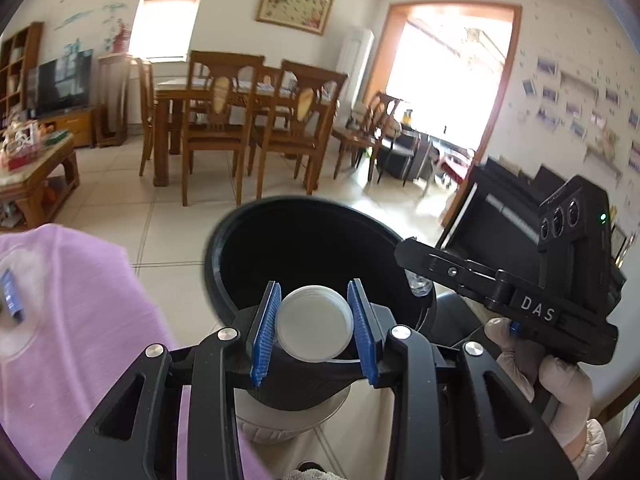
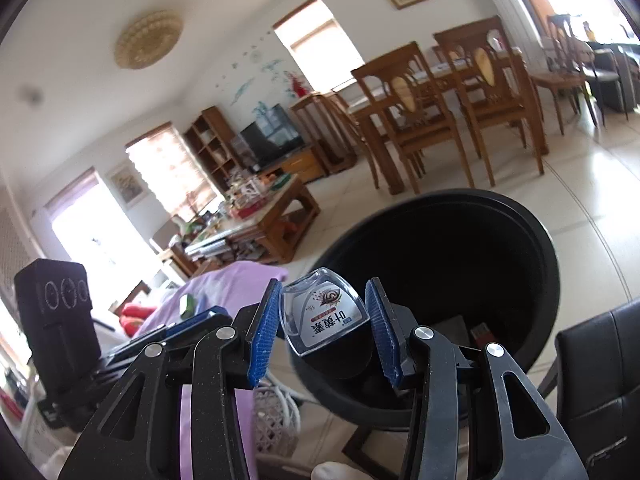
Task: Collect trash
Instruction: 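Carry the white cap and blister pack over the bin and release both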
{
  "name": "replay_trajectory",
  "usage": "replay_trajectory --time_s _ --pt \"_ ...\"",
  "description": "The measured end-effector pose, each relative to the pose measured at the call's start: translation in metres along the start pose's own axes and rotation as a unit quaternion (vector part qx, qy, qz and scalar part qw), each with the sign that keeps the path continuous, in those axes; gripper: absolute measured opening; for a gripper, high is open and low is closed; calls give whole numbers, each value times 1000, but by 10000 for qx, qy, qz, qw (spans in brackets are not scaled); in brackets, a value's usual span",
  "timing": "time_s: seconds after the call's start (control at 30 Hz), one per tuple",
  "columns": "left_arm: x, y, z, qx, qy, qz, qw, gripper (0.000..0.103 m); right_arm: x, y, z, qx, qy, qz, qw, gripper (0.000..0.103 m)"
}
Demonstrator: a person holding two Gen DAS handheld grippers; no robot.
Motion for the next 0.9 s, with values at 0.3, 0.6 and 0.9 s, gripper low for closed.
replay_trajectory --time_s 0.3,0.6,0.9 --pt "9 2 47 -259 527 114 9982 35 2 -47 9 117 -43 495 9987 44" --pt "14 6 62 -300 667 176 9972 35 4 -67 23 100 -28 809 9967 44" --pt "19 5 66 -417 782 180 9959 38 7 -63 22 -17 -50 913 9958 48"
Point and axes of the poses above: each gripper's, at about its wrist camera, not at the fingertips, and z roughly the way its jaws point, y to its left, x to its underside, the point moved 6 cm from there along z, roughly the way its jaws point, and after that the axes turned 2 degrees about y, right-handed, at the moved point
